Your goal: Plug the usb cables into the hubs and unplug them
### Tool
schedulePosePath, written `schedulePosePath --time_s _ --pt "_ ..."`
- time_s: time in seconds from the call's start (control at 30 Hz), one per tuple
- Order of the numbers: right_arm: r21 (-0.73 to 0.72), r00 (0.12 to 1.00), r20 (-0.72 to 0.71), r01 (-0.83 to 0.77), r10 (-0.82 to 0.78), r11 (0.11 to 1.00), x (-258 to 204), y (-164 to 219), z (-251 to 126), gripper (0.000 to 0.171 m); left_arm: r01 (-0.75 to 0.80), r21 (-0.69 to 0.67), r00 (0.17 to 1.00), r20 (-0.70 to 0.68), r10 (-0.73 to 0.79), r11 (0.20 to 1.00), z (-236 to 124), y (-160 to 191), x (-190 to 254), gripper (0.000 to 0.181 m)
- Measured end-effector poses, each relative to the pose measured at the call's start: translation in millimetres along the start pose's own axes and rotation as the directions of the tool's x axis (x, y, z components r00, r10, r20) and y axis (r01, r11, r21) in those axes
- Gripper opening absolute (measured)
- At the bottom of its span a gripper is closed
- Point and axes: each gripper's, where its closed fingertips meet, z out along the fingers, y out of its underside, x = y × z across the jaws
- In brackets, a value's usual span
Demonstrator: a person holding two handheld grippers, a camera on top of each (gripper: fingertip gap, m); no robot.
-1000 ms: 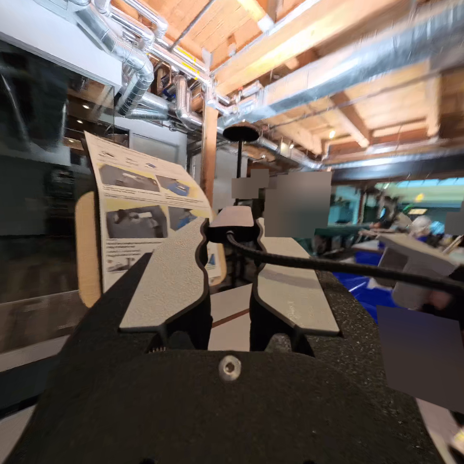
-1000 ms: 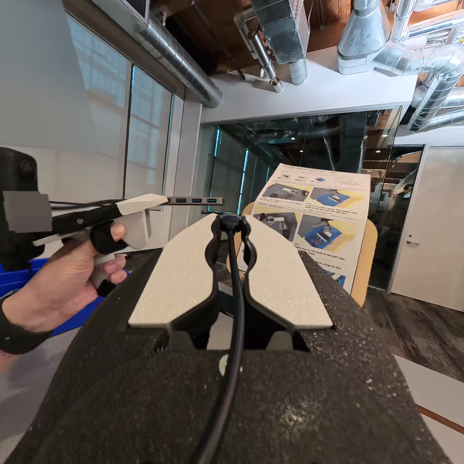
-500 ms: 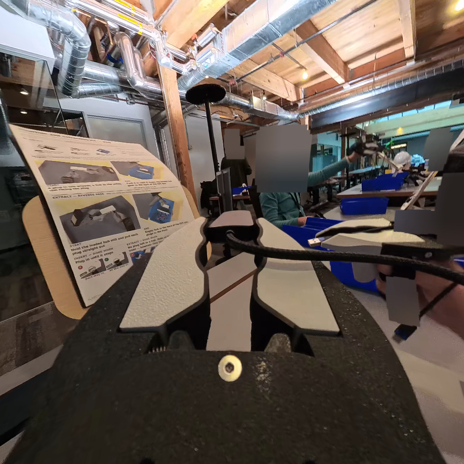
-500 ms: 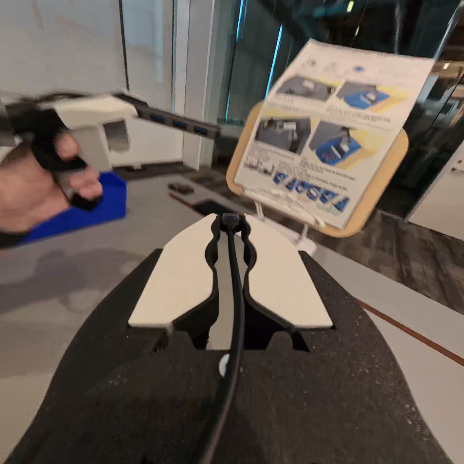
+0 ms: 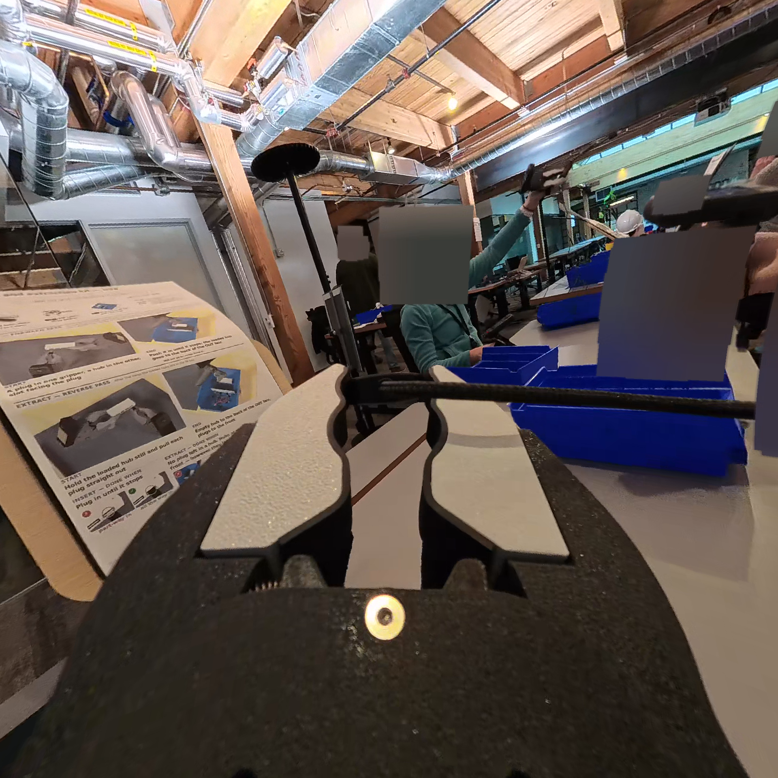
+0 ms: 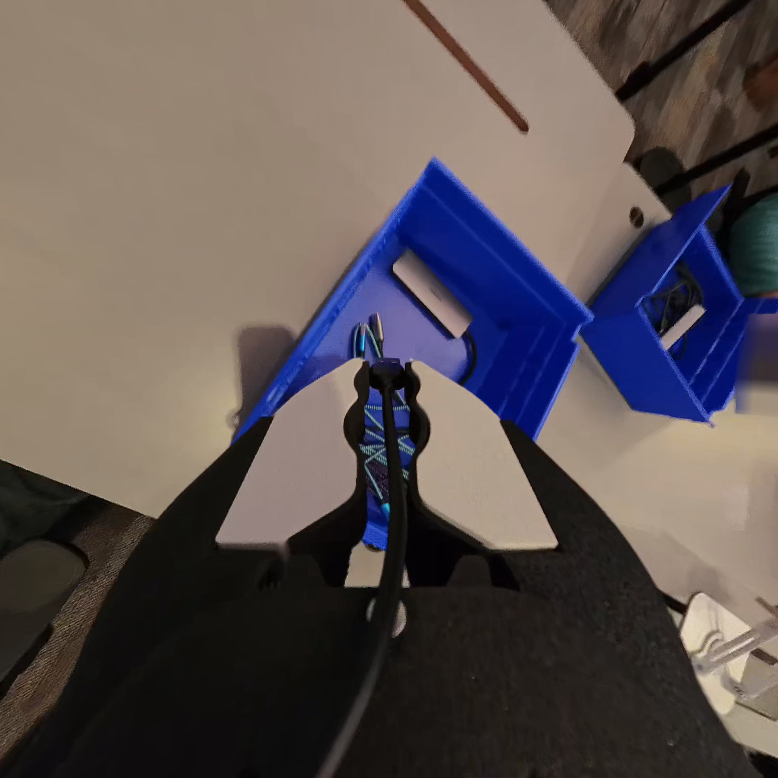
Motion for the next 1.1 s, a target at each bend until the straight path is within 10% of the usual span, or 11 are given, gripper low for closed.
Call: schedulePosePath --time_s 0.27,0.8,1.1 --pt "-0.035 0.991 -0.046 -0.13 0.129 0.991 20.8 57.0 37.0 0.016 -0.002 -0.034 1.0 -0.005 0.002 0.999 7.9 14.2 11.1 0.034" --pt "-0.137 0.817 0.303 -0.472 0.491 0.871 -10.8 97.1 86.1 0.016 0.015 0.037 0.999 0.028 -0.016 0.999 1.3 4.8 3.8 0.033" --pt "-0.277 0.81 0.189 -0.498 0.555 0.822 1.8 112.4 88.9 0.016 -0.002 0.037 1.0 0.02 0.001 0.999 -0.2 1.6 5.9 0.033"
